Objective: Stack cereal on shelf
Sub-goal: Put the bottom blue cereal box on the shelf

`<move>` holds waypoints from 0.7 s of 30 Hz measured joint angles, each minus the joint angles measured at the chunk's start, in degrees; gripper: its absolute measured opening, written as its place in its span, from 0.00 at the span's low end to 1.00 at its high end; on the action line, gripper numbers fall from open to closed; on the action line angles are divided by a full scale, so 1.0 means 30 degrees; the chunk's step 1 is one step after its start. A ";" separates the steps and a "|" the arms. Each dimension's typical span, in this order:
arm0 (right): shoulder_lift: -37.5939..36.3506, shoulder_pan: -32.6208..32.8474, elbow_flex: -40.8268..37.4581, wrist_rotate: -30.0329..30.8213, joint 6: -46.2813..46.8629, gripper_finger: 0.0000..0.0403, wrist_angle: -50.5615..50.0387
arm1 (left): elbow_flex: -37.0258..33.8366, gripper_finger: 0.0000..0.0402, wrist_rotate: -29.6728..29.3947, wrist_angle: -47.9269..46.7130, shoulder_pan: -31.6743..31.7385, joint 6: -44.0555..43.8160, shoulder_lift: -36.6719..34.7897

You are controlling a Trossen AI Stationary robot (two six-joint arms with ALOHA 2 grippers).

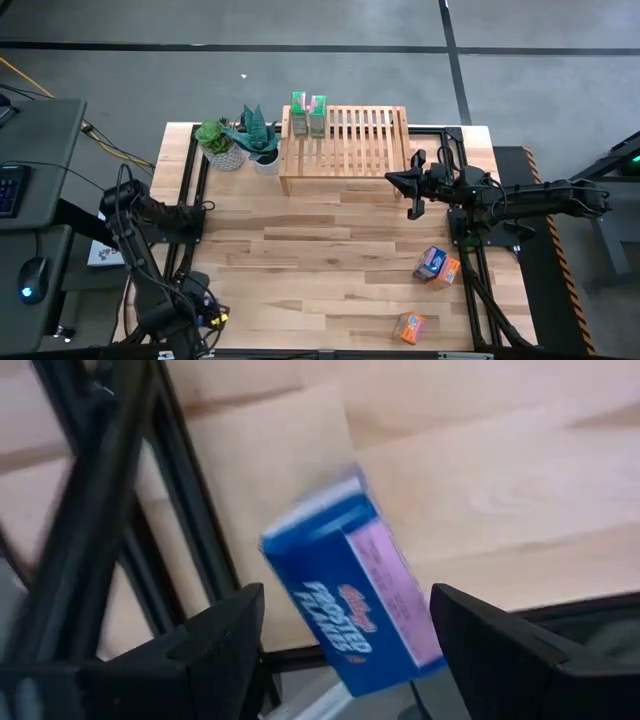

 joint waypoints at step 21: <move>0.0000 0.0000 0.0000 0.0007 0.0299 0.00 -0.0153 | -0.0007 0.69 -0.0589 0.0374 0.0125 0.0333 0.1392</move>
